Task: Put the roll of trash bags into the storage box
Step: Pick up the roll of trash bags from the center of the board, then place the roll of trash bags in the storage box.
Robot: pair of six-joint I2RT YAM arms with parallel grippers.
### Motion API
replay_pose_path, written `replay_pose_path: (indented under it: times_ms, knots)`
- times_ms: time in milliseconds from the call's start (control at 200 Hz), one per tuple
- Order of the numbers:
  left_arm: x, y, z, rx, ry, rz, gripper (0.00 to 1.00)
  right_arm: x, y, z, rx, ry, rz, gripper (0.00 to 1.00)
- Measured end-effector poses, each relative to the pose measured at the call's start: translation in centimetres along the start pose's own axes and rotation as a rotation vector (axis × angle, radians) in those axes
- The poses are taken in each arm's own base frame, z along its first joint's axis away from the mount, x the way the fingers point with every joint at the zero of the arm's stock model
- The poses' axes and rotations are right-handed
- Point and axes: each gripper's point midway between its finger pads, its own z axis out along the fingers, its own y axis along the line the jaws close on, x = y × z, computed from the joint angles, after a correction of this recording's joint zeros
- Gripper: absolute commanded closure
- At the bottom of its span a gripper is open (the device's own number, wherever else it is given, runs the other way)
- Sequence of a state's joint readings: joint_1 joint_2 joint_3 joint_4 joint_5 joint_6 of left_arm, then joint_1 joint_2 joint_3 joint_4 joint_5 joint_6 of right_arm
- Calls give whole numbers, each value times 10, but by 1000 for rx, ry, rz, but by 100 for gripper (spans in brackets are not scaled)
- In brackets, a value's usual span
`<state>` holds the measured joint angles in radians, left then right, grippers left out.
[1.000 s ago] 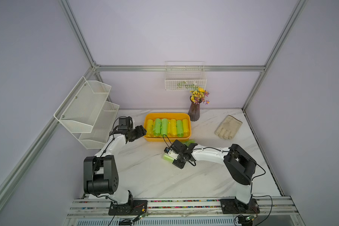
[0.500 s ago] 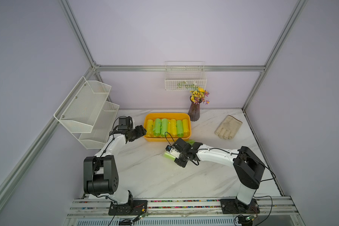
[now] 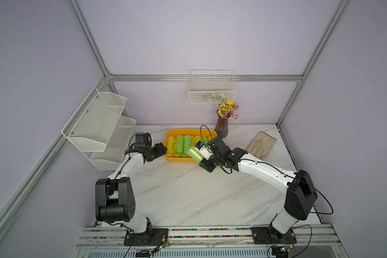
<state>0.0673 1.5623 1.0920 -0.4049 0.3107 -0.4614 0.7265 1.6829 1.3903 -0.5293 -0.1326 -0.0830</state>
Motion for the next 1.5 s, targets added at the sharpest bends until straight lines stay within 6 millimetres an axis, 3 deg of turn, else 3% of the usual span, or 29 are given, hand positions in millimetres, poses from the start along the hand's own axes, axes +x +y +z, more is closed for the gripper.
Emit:
replay_pose_path:
  times_ms: [190, 390, 635, 770, 1055, 1500]
  knots:
    - [0, 0, 0, 0, 0, 0, 26, -20, -39, -1, 2, -70, 188, 69]
    - [0, 0, 0, 0, 0, 0, 26, -28, -69, 33, -34, -116, 405, 68]
    - [0, 0, 0, 1, 0, 0, 26, -21, -77, 92, -186, -125, 632, 67]
    - [0, 0, 0, 1, 0, 0, 26, -23, -78, 112, -231, -136, 732, 66]
    - [0, 0, 0, 1, -1, 1, 26, -38, -80, 124, -302, -197, 854, 64]
    - [0, -1, 0, 4, 0, 1, 26, -32, -81, 136, -319, -182, 930, 60]
